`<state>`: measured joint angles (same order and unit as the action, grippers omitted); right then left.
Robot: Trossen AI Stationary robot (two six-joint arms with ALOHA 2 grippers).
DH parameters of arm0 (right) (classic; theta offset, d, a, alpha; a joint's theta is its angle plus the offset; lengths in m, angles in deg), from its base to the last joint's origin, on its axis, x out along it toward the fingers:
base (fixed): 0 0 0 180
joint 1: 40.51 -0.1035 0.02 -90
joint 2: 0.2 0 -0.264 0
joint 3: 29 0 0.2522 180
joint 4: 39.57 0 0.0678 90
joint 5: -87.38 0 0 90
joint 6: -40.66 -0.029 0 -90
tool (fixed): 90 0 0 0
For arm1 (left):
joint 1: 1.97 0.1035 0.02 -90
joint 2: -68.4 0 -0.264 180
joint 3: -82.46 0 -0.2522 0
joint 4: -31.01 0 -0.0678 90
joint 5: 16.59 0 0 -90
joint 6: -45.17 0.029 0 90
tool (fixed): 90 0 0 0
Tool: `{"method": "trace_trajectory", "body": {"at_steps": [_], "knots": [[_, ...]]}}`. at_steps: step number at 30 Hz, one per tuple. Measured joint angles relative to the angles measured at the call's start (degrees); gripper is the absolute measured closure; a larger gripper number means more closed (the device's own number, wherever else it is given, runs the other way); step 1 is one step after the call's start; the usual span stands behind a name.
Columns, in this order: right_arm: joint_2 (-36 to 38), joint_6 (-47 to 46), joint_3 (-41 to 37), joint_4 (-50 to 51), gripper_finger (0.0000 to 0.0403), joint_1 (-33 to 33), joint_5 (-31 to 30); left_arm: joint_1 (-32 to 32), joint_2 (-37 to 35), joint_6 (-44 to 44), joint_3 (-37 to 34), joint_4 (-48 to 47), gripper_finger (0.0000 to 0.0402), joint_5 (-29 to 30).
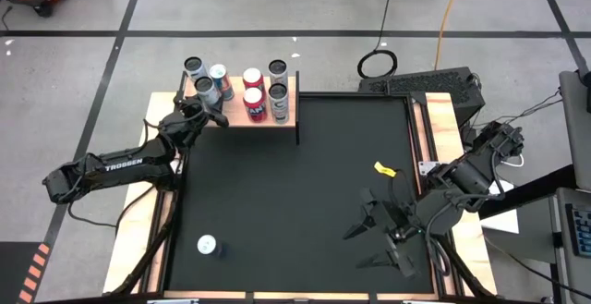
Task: Place canned beverage on shelf
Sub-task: Put the white-blue soda can aligned with the other white-blue soda can on the shelf
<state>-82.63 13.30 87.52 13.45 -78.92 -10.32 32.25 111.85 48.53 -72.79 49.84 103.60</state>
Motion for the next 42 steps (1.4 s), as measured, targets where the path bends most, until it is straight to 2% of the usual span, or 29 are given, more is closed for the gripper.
{"method": "trace_trajectory", "body": {"at_steps": [20,23,26,33,42], "knots": [[0.00,-0.23,0.00,2.14,0.0133,0.02,-1.32,0.00,0.09,-0.13,-0.09,1.23,0.0130,0.00],[0.00,-0.24,0.00,2.23,0.0133,0.02,-1.32,0.00,0.10,-4.71,-0.12,0.20,0.0129,-0.02],[0.00,-0.44,0.00,2.23,0.0133,0.02,-1.32,0.00,0.08,-10.05,-0.13,-1.75,0.0118,-0.07],[0.00,-0.44,0.00,2.24,0.0133,0.02,-1.32,0.00,0.10,-8.63,-0.15,-5.51,0.0077,-0.04],[0.02,-0.43,0.00,3.38,0.0133,0.00,-1.32,0.00,0.09,-8.87,-0.15,-5.41,0.0072,-0.04]]}}
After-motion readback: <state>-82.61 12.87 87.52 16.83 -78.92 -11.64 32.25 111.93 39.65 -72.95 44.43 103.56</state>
